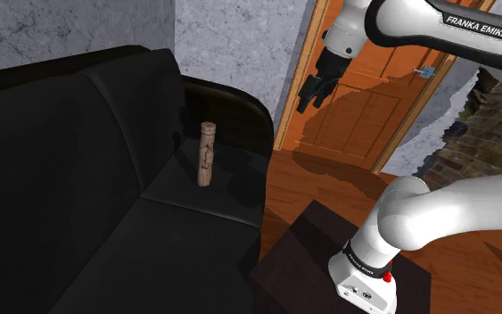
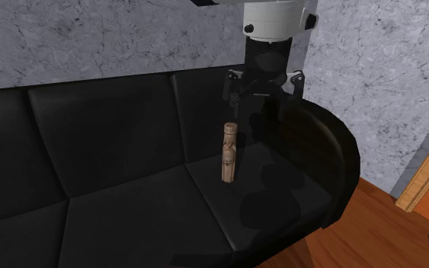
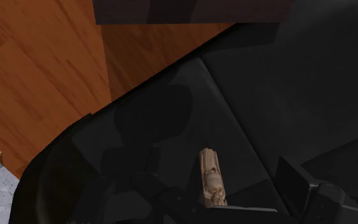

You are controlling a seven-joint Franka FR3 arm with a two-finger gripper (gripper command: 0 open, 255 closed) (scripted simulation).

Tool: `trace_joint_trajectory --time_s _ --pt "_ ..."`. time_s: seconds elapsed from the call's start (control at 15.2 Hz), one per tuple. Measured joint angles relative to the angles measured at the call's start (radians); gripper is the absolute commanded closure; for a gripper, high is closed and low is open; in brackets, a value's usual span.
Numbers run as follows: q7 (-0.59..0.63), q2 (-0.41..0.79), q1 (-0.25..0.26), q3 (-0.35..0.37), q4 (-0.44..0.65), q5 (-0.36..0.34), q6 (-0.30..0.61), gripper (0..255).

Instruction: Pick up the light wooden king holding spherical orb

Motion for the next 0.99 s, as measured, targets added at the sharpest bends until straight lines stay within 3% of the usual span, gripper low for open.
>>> trace_joint_trajectory --time_s 0.2,0.99 --pt "-0.003 0.046 0.0 -0.004 0.017 0.001 0.021 0" --pt "0.009 0.512 0.011 0.003 0.242 0.034 0.191 0"
